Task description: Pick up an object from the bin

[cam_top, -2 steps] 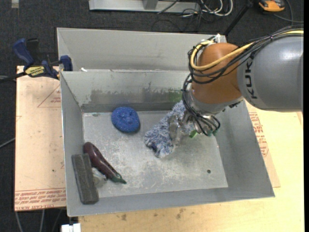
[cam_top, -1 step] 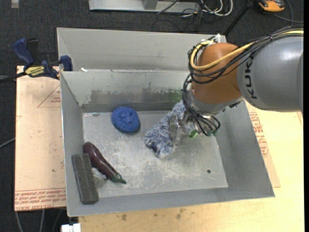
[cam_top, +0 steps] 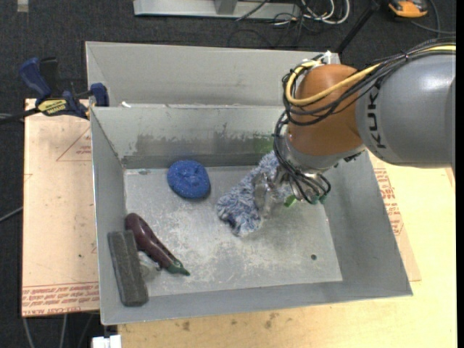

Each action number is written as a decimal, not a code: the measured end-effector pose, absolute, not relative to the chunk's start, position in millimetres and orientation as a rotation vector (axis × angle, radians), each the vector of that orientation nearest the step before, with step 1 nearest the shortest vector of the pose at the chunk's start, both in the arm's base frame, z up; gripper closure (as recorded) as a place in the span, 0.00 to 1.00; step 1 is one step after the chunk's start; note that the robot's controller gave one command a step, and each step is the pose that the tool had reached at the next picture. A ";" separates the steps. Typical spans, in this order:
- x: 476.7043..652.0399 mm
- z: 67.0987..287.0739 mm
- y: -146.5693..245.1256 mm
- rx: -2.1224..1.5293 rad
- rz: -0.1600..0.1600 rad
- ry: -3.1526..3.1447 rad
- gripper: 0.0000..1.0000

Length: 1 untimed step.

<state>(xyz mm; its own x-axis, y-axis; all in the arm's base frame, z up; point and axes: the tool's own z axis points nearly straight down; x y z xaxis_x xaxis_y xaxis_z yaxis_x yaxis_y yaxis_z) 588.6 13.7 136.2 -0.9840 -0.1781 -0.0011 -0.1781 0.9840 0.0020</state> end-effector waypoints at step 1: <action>588.6 136.2 13.7 -0.281 0.003 3.128 1.00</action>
Offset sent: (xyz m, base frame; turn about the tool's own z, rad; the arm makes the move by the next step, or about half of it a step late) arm 0.0000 0.0000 0.0000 0.0000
